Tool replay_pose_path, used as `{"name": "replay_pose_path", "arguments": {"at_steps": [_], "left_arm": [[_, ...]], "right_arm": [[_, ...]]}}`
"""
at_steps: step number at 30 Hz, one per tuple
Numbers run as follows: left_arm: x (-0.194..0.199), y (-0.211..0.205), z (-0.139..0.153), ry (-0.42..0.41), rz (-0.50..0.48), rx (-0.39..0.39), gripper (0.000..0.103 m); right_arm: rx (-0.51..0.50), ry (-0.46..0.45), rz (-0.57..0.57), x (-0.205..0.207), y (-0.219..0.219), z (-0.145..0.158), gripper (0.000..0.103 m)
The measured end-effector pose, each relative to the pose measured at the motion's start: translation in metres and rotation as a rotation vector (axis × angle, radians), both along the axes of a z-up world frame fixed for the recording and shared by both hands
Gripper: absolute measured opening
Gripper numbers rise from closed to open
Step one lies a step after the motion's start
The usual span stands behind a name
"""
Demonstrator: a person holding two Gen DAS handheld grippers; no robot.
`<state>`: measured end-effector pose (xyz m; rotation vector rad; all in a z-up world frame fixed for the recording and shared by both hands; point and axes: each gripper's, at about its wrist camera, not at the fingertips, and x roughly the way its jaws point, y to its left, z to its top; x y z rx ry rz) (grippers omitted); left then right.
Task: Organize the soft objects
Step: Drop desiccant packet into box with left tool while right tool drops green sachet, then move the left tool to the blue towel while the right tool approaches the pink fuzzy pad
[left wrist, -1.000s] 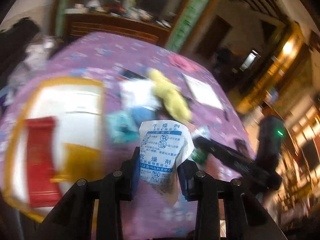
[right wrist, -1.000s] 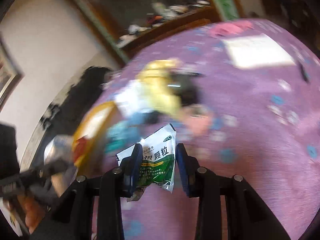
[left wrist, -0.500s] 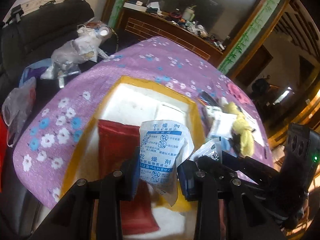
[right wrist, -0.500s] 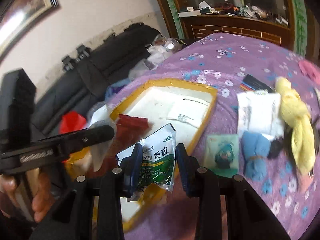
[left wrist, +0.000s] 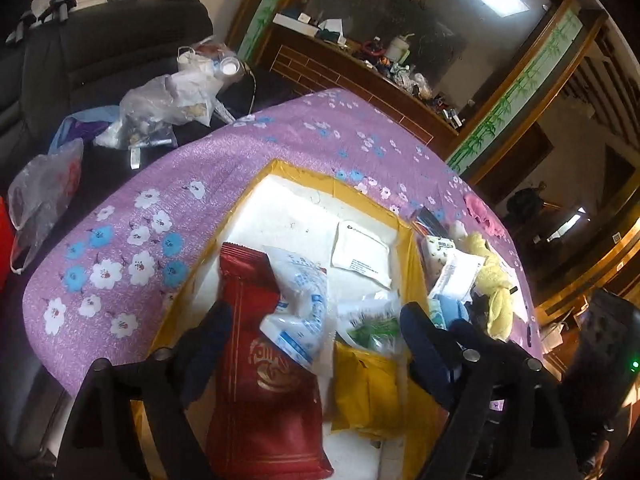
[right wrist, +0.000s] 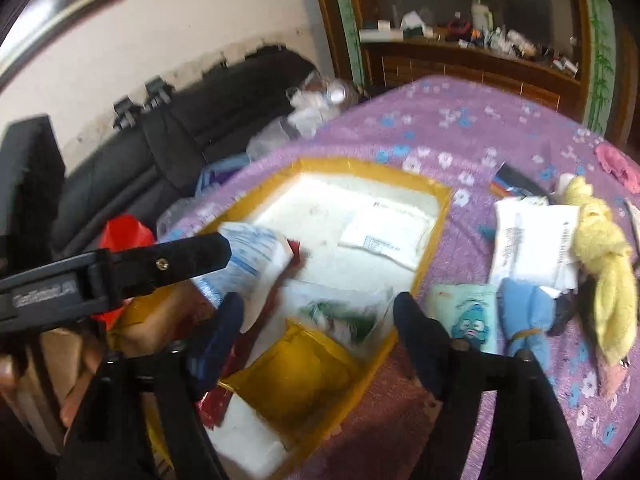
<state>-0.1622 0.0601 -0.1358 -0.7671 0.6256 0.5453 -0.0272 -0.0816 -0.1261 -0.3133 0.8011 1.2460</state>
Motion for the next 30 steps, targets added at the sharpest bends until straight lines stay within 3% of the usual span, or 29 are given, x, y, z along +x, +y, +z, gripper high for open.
{"name": "replay_pose_path", "arguments": {"at_steps": [7, 10, 15, 20, 25, 27, 30], "left_arm": [[0.005, -0.048, 0.028, -0.024, -0.048, 0.111, 0.094], [0.015, -0.072, 0.032, -0.031, -0.083, 0.106, 0.094], [0.034, -0.104, 0.029, -0.015, -0.093, 0.106, 0.094], [0.048, -0.136, 0.034, -0.006, -0.081, 0.167, 0.095], [0.061, -0.152, 0.03, 0.032, -0.143, 0.149, 0.095], [0.067, -0.156, 0.027, 0.063, -0.161, 0.135, 0.095], [0.074, -0.158, 0.025, 0.094, -0.199, 0.124, 0.095]], "right_arm": [[0.142, 0.086, -0.052, 0.014, -0.067, 0.014, 0.079], [0.138, 0.1, -0.125, 0.025, -0.093, 0.007, 0.079], [0.132, 0.209, -0.158, 0.042, -0.133, -0.011, 0.079], [0.103, 0.291, -0.213, 0.058, -0.16, -0.03, 0.079], [0.134, 0.356, -0.217, 0.071, -0.177, -0.038, 0.079], [0.151, 0.352, -0.222, 0.072, -0.183, -0.038, 0.088], [0.174, 0.37, -0.233, 0.076, -0.192, -0.039, 0.093]]}}
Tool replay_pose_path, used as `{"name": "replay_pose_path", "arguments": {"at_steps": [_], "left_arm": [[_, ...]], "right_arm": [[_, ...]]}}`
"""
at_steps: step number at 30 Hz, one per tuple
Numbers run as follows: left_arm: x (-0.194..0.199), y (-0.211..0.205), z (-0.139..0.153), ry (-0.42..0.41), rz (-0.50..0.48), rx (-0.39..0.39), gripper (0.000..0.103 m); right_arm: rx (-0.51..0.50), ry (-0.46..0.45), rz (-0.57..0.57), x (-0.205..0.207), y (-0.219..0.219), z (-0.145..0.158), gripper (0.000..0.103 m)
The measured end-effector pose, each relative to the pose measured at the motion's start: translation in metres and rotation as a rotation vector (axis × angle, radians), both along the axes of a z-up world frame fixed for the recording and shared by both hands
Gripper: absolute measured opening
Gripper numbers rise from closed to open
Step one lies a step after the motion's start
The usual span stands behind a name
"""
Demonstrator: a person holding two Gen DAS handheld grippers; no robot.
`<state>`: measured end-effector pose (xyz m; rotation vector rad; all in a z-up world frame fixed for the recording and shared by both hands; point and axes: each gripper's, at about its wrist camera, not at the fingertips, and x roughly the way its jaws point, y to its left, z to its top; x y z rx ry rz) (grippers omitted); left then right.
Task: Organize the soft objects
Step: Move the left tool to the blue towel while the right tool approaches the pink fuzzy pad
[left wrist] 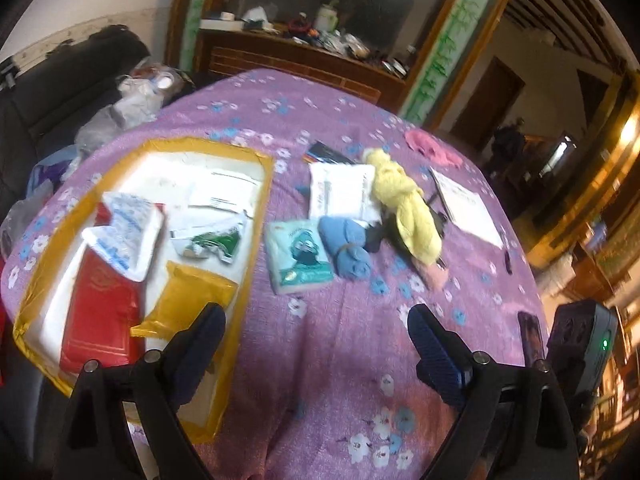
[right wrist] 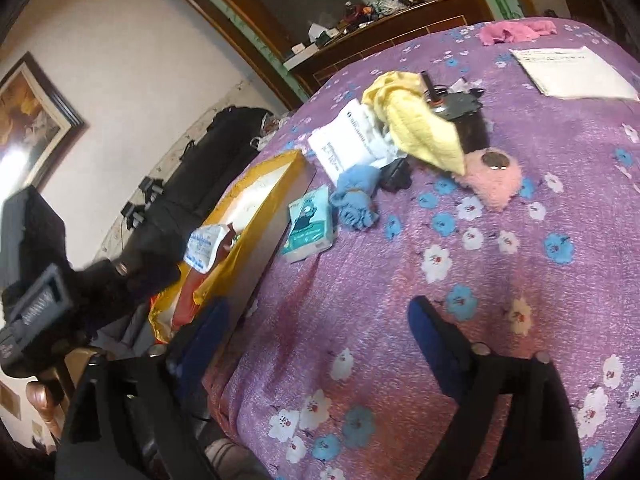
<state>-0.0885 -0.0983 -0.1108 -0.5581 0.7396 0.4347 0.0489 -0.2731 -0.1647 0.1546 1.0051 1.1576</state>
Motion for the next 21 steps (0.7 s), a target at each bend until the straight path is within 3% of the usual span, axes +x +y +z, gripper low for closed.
{"name": "replay_pose_path", "arguments": {"at_steps": [7, 14, 21], "left_arm": [[0.012, -0.004, -0.008, 0.043, -0.076, 0.005, 0.094], [0.024, 0.004, -0.012, 0.047, -0.109, 0.01, 0.094], [0.037, 0.013, -0.012, 0.047, -0.109, 0.013, 0.095]], "right_arm": [[-0.013, -0.039, -0.056, 0.013, -0.009, 0.006, 0.093], [-0.074, -0.042, -0.139, 0.057, -0.008, 0.006, 0.092], [-0.22, -0.08, -0.207, 0.102, 0.014, 0.0, 0.076]]}}
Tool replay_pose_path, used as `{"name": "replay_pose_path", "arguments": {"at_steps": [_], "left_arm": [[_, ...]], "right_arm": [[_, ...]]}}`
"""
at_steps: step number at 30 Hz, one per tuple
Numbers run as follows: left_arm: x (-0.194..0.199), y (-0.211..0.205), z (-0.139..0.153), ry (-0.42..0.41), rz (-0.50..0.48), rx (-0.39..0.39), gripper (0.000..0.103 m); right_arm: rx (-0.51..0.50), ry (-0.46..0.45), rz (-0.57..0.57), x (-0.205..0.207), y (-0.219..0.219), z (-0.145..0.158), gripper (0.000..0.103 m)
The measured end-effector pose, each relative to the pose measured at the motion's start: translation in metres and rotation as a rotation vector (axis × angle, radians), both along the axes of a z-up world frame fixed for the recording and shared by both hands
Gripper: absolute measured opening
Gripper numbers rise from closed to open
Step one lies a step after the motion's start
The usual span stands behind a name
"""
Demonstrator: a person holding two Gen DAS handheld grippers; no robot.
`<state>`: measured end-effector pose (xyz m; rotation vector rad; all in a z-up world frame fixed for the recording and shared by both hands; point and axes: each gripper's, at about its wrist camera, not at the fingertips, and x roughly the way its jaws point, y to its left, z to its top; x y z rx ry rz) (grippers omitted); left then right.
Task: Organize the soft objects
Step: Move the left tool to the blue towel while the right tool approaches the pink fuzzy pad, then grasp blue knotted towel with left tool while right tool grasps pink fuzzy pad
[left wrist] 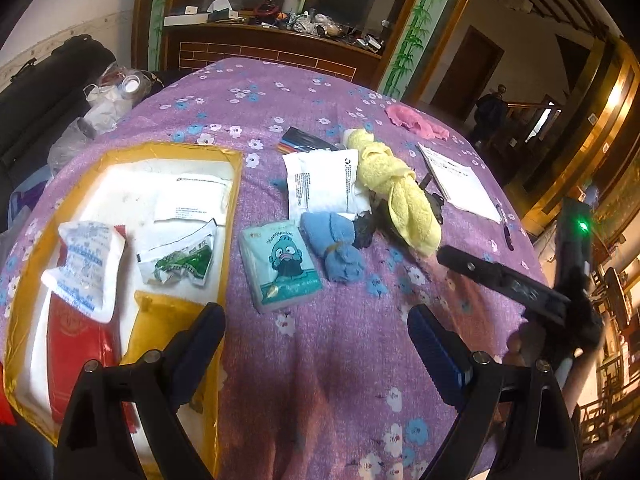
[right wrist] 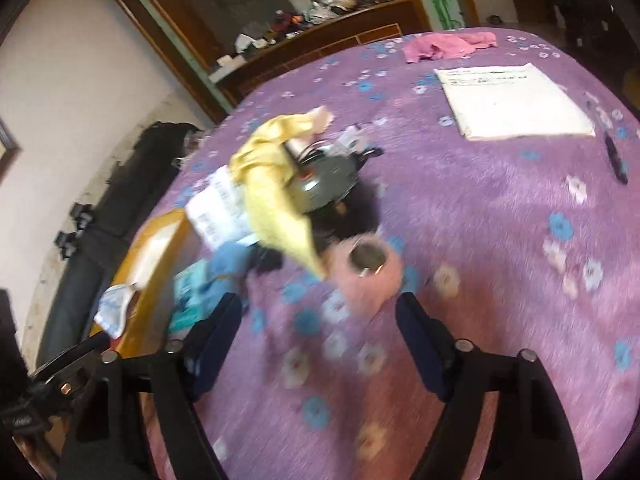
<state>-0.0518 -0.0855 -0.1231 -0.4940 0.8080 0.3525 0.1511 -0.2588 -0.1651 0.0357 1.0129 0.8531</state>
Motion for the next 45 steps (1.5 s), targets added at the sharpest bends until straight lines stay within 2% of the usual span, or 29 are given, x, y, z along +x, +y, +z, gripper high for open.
{"name": "replay_pose_path", "arguments": {"at_steps": [4, 6, 7, 9, 12, 14, 16, 20, 21, 22, 23, 24, 28, 31, 34, 36, 41, 45], "left_arm": [[0.016, 0.002, -0.004, 0.015, -0.026, -0.006, 0.094], [0.026, 0.001, -0.005, 0.017, -0.043, -0.005, 0.094], [0.033, 0.001, -0.006, 0.021, -0.048, 0.005, 0.094], [0.05, 0.001, -0.008, 0.046, -0.056, 0.029, 0.094], [0.08, -0.002, -0.017, 0.086, -0.105, 0.088, 0.094], [0.1, 0.0, -0.029, 0.121, -0.12, 0.1, 0.078], [0.116, 0.002, -0.042, 0.163, -0.133, 0.073, 0.064], [0.135, 0.003, -0.069, 0.262, -0.13, 0.09, 0.063], [0.135, 0.001, -0.069, 0.246, -0.129, 0.117, 0.062], [0.136, 0.001, -0.07, 0.244, -0.13, 0.136, 0.055], [0.135, 0.001, -0.07, 0.251, -0.119, 0.163, 0.034], [0.134, 0.001, -0.069, 0.253, -0.114, 0.172, 0.027], [0.115, 0.004, -0.061, 0.221, -0.132, 0.05, 0.027], [0.094, -0.014, -0.05, 0.178, -0.156, 0.043, 0.027], [0.075, -0.03, -0.038, 0.143, -0.172, 0.05, 0.027], [0.068, -0.039, -0.033, 0.132, -0.185, 0.037, 0.027], [0.052, -0.05, -0.025, 0.114, -0.181, 0.014, 0.027], [0.024, -0.057, -0.012, 0.072, -0.165, 0.002, 0.027]], "right_arm": [[-0.044, -0.017, -0.005, 0.016, 0.011, -0.013, 0.065], [-0.066, -0.022, -0.006, 0.02, 0.016, -0.023, 0.054], [-0.07, -0.051, -0.003, 0.018, 0.017, -0.026, 0.054], [-0.061, -0.059, 0.017, 0.017, 0.02, -0.025, 0.043], [-0.066, -0.077, 0.025, 0.015, 0.021, -0.024, 0.038], [-0.054, -0.075, 0.021, 0.015, 0.018, -0.023, 0.034], [-0.049, -0.07, 0.019, 0.014, 0.017, -0.023, 0.033], [-0.049, -0.068, 0.02, 0.012, 0.017, -0.023, 0.033], [-0.049, -0.066, 0.022, 0.013, 0.018, -0.022, 0.033], [-0.048, -0.062, 0.021, 0.013, 0.018, -0.023, 0.033], [-0.046, -0.057, 0.021, 0.014, 0.018, -0.023, 0.033], [-0.045, -0.052, 0.021, 0.015, 0.018, -0.023, 0.033], [-0.041, -0.043, 0.024, 0.016, 0.019, -0.024, 0.033], [-0.025, 0.004, 0.031, 0.015, 0.014, -0.026, 0.033], [0.032, 0.136, 0.036, 0.004, 0.0, -0.031, 0.031], [0.048, 0.172, 0.041, -0.01, -0.008, -0.033, 0.024], [0.025, 0.121, 0.037, -0.043, -0.017, -0.026, 0.022], [0.045, 0.094, 0.012, -0.056, -0.026, -0.019, 0.022]]}}
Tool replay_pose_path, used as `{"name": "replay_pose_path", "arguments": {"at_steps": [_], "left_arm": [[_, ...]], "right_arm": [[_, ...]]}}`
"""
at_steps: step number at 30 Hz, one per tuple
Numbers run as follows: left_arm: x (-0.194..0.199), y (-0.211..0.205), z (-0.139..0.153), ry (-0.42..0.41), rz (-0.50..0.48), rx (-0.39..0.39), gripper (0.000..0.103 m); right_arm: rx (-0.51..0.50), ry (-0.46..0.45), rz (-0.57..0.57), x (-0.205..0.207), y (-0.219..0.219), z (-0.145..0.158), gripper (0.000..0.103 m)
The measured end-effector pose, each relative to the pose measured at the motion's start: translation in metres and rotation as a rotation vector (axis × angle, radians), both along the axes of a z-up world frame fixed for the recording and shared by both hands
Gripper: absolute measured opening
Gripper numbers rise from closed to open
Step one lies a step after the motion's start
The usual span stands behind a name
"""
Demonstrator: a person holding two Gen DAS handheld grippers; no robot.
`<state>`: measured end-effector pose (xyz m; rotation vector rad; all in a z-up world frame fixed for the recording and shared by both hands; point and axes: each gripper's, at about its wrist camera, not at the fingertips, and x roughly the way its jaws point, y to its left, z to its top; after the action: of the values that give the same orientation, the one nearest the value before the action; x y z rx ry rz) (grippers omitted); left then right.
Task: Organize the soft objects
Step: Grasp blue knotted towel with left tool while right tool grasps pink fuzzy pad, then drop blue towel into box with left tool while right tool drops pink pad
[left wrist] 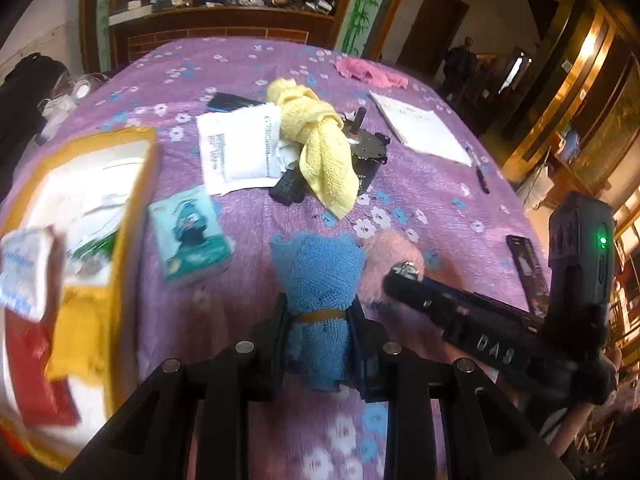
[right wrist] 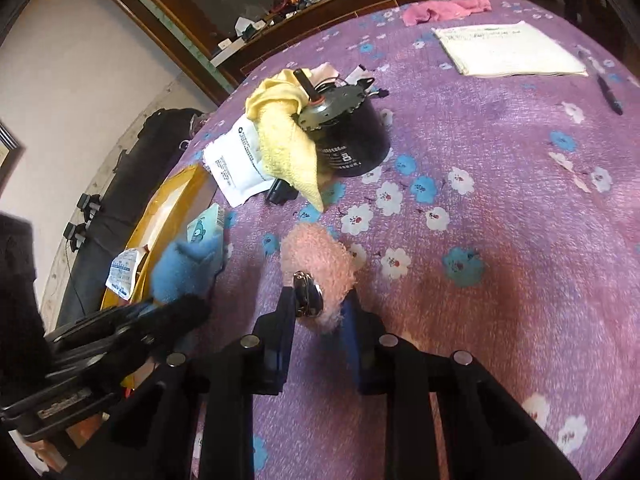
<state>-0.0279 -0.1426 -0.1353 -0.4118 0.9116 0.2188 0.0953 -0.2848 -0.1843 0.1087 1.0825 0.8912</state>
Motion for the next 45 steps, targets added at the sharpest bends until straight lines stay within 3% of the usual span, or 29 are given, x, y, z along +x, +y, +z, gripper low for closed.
{"name": "replay_pose_path", "arguments": {"at_steps": [6, 16, 21, 26, 30, 34, 40, 45], "left_arm": [[-0.031, -0.005, 0.01, -0.041, 0.012, -0.023, 0.027], [-0.041, -0.006, 0.025, -0.083, 0.012, -0.011, 0.027], [-0.033, 0.002, 0.019, -0.07, 0.04, -0.009, 0.027], [-0.023, 0.013, 0.008, -0.035, 0.077, 0.041, 0.027], [-0.02, 0.03, 0.013, -0.06, 0.111, -0.014, 0.027], [-0.027, 0.044, 0.028, -0.103, 0.161, -0.016, 0.027], [-0.067, 0.088, 0.05, -0.15, 0.293, 0.026, 0.027], [-0.097, 0.142, 0.044, -0.137, 0.401, 0.017, 0.027]], "right_arm": [[0.033, -0.083, 0.001, -0.028, -0.017, 0.027, 0.021], [0.062, -0.136, 0.017, -0.038, -0.016, 0.047, 0.021], [0.064, -0.148, 0.019, -0.034, -0.013, 0.039, 0.021], [0.096, -0.089, 0.017, -0.02, -0.009, 0.024, 0.021], [0.119, -0.088, 0.047, -0.016, -0.003, 0.023, 0.021], [0.152, -0.096, 0.1, -0.017, 0.006, 0.03, 0.021], [0.191, -0.102, 0.193, -0.029, 0.031, 0.047, 0.021], [0.228, -0.048, 0.317, -0.051, 0.081, 0.051, 0.021]]}}
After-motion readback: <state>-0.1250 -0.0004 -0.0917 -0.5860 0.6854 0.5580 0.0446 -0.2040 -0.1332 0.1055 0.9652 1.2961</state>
